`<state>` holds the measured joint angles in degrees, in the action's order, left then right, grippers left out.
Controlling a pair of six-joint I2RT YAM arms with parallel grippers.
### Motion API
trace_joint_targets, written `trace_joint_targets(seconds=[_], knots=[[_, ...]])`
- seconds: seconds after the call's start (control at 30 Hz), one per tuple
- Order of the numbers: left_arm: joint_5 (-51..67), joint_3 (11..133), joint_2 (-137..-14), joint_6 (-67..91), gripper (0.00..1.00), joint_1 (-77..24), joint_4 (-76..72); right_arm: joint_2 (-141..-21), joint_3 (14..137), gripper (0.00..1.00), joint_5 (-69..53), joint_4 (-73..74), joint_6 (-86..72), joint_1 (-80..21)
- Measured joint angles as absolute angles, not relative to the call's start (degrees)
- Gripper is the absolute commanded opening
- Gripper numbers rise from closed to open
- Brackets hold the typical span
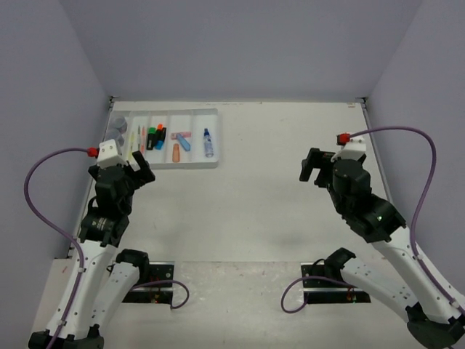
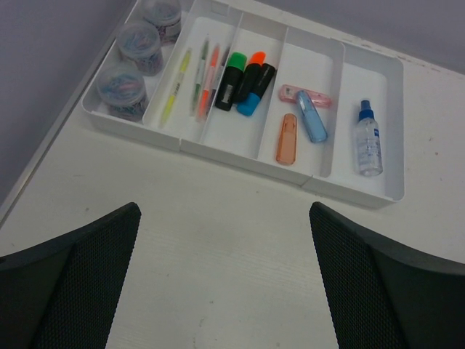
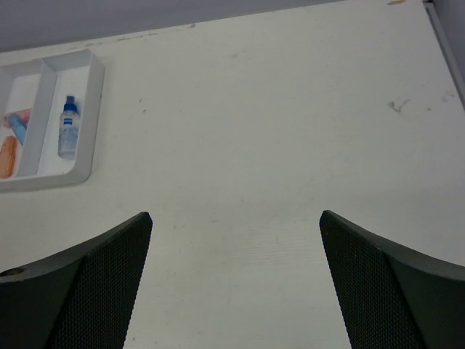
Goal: Sort the stationery into containers
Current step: Reset both arms
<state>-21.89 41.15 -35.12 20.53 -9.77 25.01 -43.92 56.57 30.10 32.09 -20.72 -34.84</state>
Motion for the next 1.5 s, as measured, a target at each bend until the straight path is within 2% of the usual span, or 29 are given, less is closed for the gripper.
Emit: trace_joint_targets(seconds=[0.27,0.4,1.5], knots=[[-21.15,36.44,-26.6,18.75,1.0,-11.28,23.99,-28.34,51.27,0.99,35.11,36.61,-23.16,-34.81],[-18.97,35.38,-25.0,17.85,1.0,-11.51,23.03,-24.53,47.58,0.99,35.02,36.63,-22.86,-34.81],[-10.74,34.89,-25.64,15.18,1.0,-13.67,22.72,-25.94,45.64,0.99,32.99,36.49,-22.53,-34.81]])
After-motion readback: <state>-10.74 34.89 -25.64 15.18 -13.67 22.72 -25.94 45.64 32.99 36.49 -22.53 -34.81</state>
